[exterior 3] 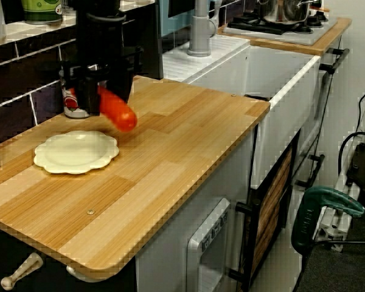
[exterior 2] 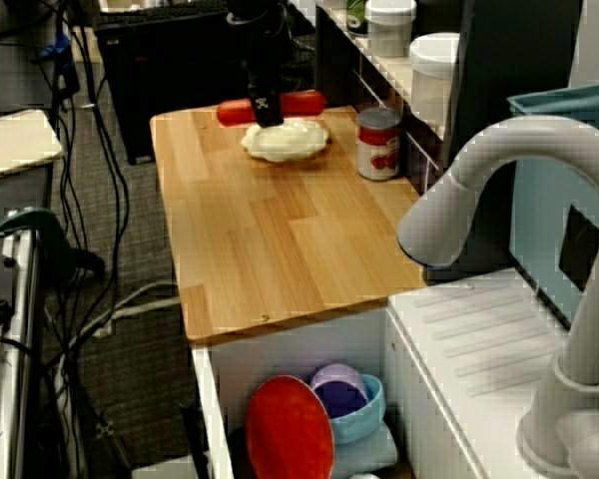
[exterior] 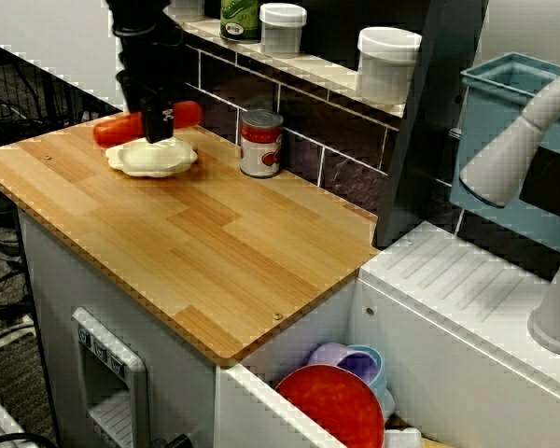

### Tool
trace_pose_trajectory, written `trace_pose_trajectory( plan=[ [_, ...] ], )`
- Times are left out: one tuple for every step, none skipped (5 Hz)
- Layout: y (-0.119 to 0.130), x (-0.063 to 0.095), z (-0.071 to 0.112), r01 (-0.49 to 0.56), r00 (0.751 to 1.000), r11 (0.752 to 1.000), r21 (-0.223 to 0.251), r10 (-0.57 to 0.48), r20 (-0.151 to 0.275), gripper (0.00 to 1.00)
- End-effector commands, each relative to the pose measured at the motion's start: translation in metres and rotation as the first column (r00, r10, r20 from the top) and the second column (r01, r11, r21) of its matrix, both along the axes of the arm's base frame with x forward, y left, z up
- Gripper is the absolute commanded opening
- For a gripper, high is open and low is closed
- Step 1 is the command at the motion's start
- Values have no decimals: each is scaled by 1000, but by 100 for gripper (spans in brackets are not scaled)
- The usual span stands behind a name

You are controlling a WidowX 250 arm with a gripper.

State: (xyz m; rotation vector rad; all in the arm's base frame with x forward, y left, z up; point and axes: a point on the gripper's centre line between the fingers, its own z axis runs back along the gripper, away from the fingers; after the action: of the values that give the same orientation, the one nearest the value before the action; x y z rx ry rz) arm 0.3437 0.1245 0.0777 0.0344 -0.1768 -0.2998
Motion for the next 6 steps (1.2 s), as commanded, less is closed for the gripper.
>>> trace_pose_trajectory(
  plan=[
    [-36,-9,41,159,986,987,-14,-158,60,0],
    [-55,-15,51,241,969,970,-32,-239,57,0],
    [-68,-22,57,294,955,955,-51,-291,59,0],
    [-84,-29,57,339,939,940,-38,-336,73,0],
    [-101,-36,53,361,929,932,-18,-358,92,0],
    [-118,-44,52,399,913,917,-20,-396,95,0]
  ],
)
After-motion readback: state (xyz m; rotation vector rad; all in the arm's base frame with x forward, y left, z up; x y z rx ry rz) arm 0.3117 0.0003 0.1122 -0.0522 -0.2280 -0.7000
